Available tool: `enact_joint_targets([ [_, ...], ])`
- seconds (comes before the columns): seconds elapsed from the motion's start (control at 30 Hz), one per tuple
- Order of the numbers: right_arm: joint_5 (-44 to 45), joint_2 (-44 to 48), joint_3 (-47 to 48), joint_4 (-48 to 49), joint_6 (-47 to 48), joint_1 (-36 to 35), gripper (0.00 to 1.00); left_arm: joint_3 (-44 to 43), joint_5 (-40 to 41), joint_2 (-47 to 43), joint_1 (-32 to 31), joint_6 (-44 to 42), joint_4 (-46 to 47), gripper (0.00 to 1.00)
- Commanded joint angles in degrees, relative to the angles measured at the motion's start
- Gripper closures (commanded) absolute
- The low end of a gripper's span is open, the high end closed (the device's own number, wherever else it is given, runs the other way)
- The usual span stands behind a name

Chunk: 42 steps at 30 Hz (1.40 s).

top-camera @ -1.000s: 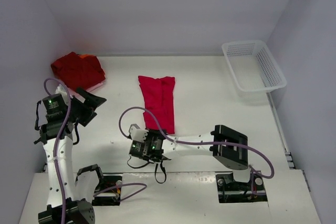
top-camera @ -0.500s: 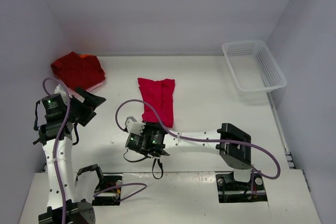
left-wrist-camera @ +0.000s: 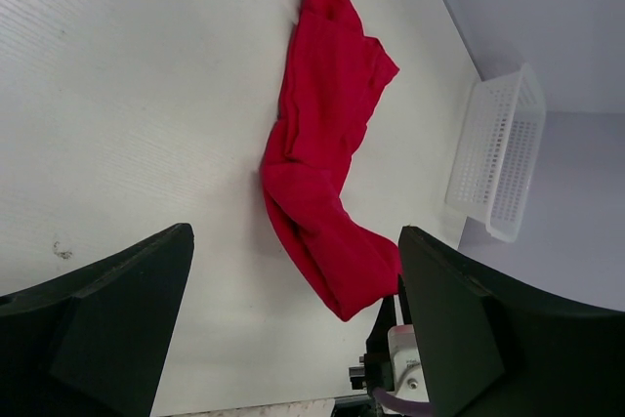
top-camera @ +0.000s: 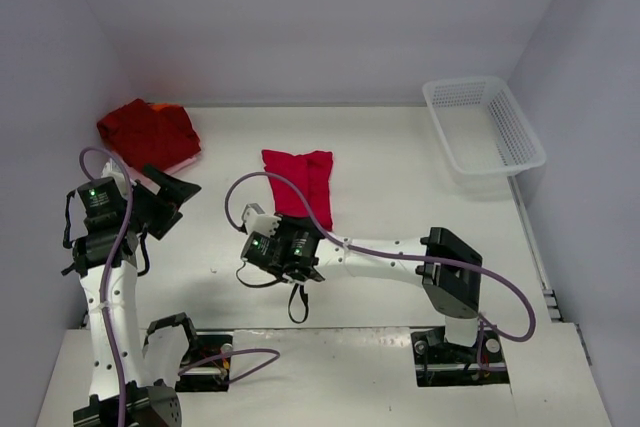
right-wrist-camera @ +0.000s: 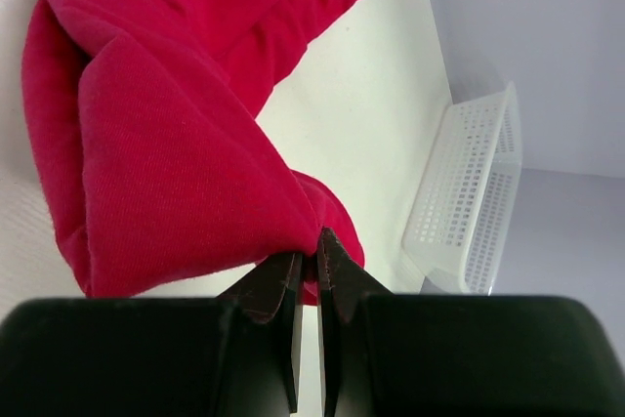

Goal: Fold and stack the t-shirts
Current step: Fold the tshirt

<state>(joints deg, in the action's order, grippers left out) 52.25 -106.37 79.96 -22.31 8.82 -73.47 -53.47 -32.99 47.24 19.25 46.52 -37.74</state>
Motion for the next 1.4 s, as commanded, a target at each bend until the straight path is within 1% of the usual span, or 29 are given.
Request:
enact_joint_targets([
  [0.0, 1.81, 3.54, 3.0, 1.73, 2.25, 1.66, 1.0, -3.04, -0.05, 0.13, 0.44, -0.29, 1.61, 0.19],
  [0.3, -0.65, 2.75, 5.11, 6.48, 7.26, 5.0, 1.0, -2.25, -0.05, 0.66, 0.35, -0.29, 2.23, 0.19],
  [0.5, -1.62, 0.99, 7.48, 8.5, 9.55, 5.71, 1.0, -2.16, 0.12, 1.1, 0.35, -0.47, 2.49, 0.19],
  [0.8, -2.59, -0.95, 9.86, 10.7, 11.57, 7.73, 1.0, -1.28, 0.12, 1.54, 0.35, -0.56, 3.37, 0.19],
  [1.37, -7.6, -4.11, 10.65, 15.71, 13.5, 13.88, 1.0, 0.39, 0.47, 2.68, 0.36, -1.08, 4.69, 0.19],
])
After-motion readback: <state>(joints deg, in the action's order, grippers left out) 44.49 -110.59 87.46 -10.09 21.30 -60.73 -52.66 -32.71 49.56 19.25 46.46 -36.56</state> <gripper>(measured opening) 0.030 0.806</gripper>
